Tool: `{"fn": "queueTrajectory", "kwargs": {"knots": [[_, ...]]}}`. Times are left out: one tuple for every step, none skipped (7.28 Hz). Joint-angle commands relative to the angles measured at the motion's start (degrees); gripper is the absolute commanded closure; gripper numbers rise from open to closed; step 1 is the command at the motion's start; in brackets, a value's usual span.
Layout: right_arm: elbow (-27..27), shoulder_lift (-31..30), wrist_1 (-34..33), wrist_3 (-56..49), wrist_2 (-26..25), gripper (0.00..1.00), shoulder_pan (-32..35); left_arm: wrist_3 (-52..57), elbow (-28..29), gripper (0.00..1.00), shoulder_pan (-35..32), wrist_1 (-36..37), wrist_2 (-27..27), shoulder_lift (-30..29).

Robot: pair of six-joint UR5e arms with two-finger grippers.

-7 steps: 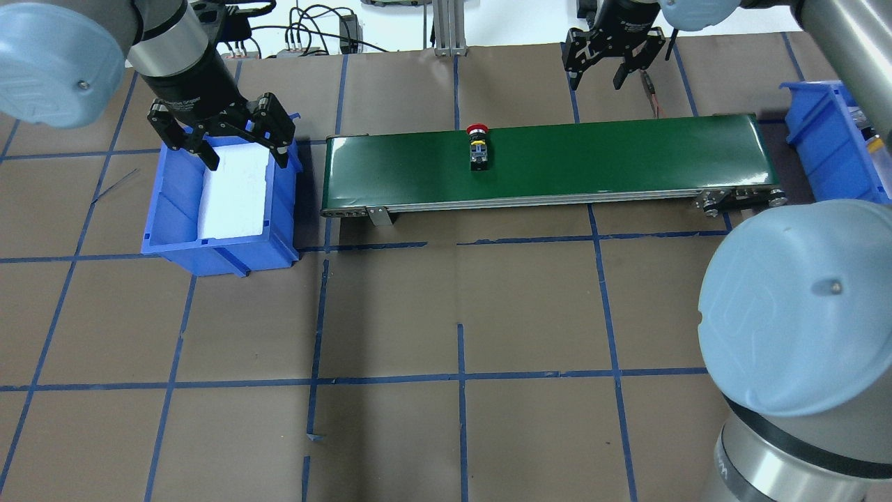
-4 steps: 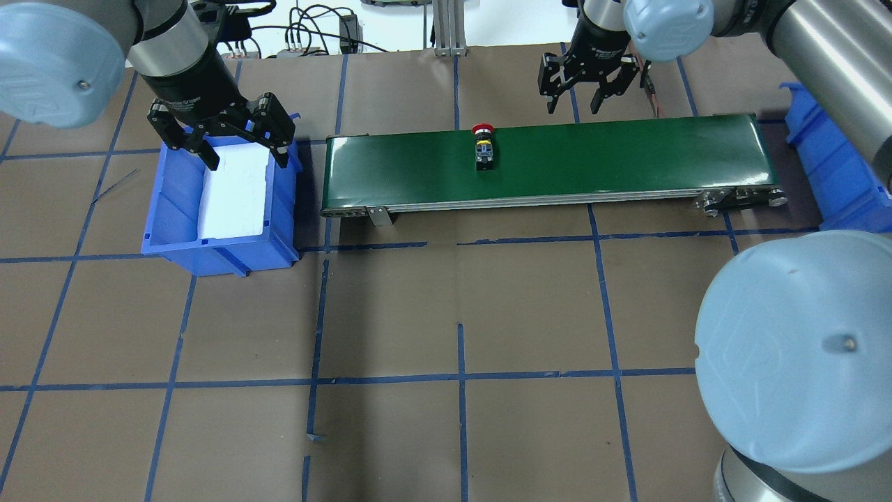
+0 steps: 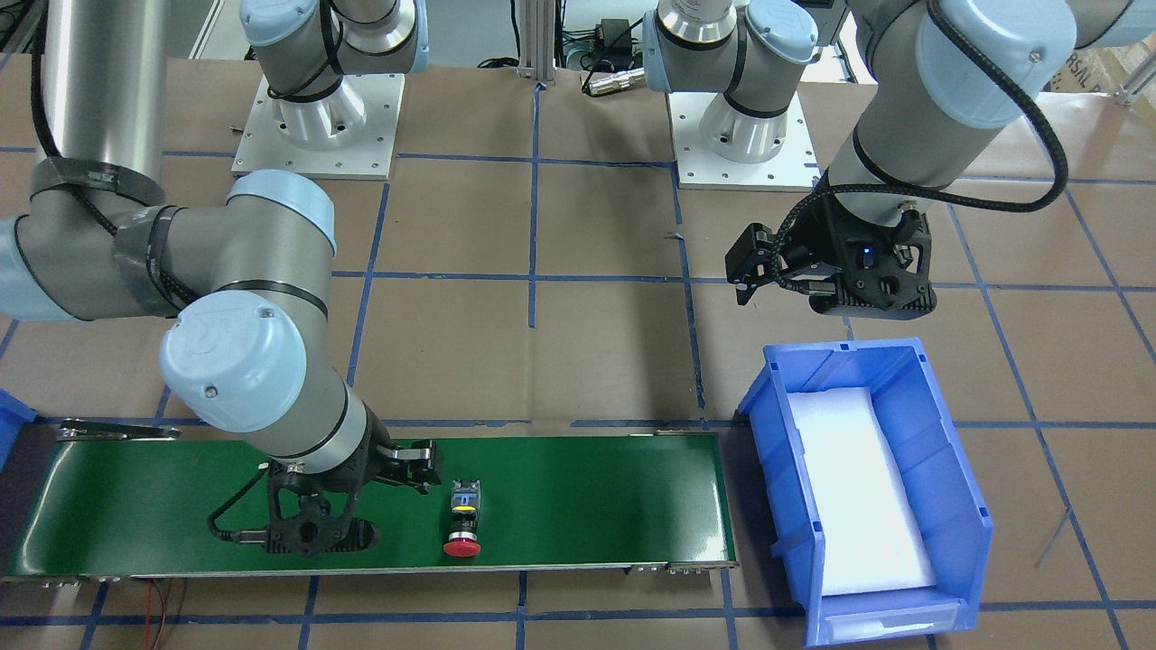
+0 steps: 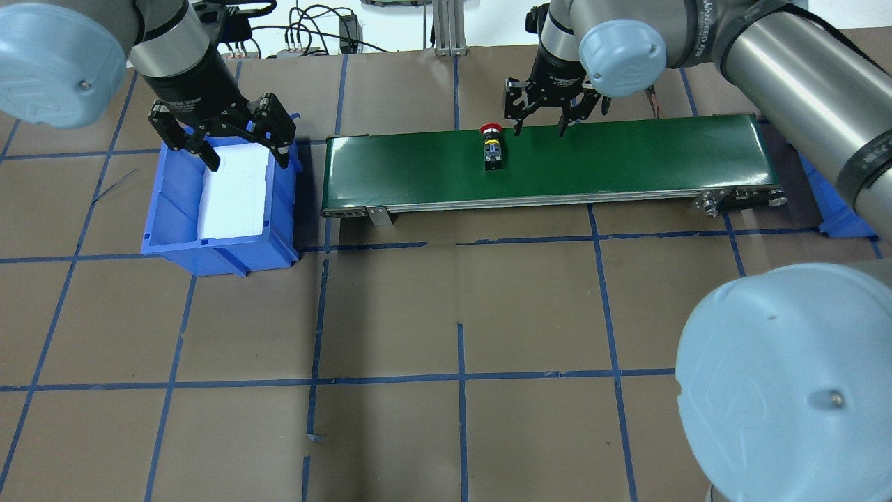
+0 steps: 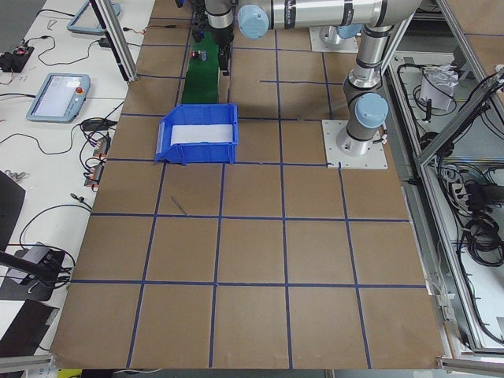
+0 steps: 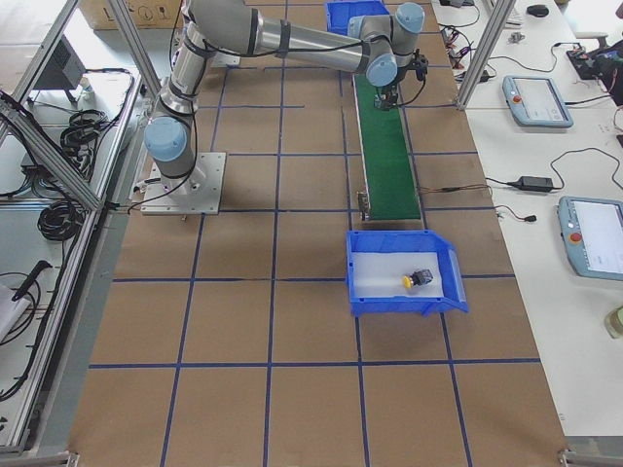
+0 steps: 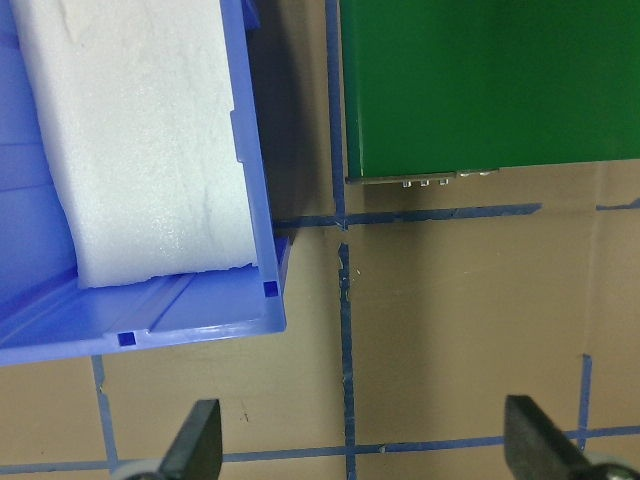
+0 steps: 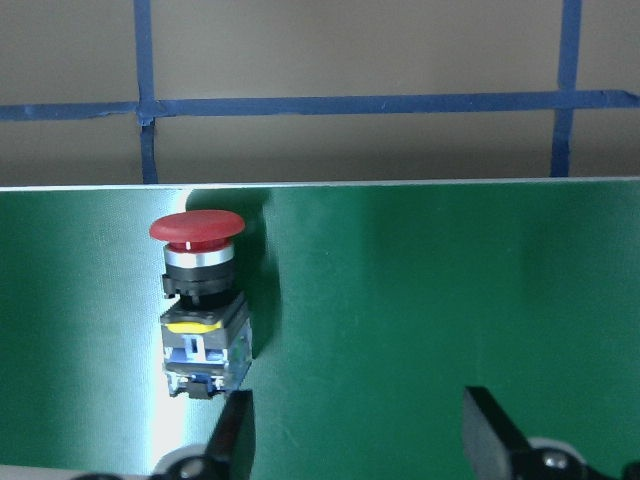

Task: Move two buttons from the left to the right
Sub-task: 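Move the right gripper to the belt and grasp the red mushroom button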

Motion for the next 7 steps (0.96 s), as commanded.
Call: {"fn": "queueTrajectory", "kwargs": {"knots": [[0.69,0.26,-1.48,2.60,-1.67,0.23,1.98,0.05,0.00,0.00,0.00,0.00,0.00,-0.10],[0.69,0.52,-2.44,3.92,-1.77,0.23,2.51,0.14,0.09,0.00,0.00,0.00,0.00,-0.36],[0.87,0.70,-2.45,4.37,-2.64,0.23,2.86,0.40,0.09,0.00,0.00,0.00,0.00,-0.19],[0.96,1.31,-3.50,4.46,-3.95,0.23,2.87,0.32,0.00,0.00,0.00,0.00,0.00,-0.19],[0.87,2.36,-4.98,4.38,-3.96,0.23,2.87,0.32,0.00,0.00,0.00,0.00,0.00,-0.19],[0.96,2.80,-5.70,4.38,-4.05,0.24,2.87,0.32,0.00,0.00,0.00,0.00,0.00,-0.28],[0.61,3.07,-5.70,4.38,-4.05,0.24,2.87,-0.12,0.09,0.00,-0.18,0.00,-0.09,-0.71]]}}
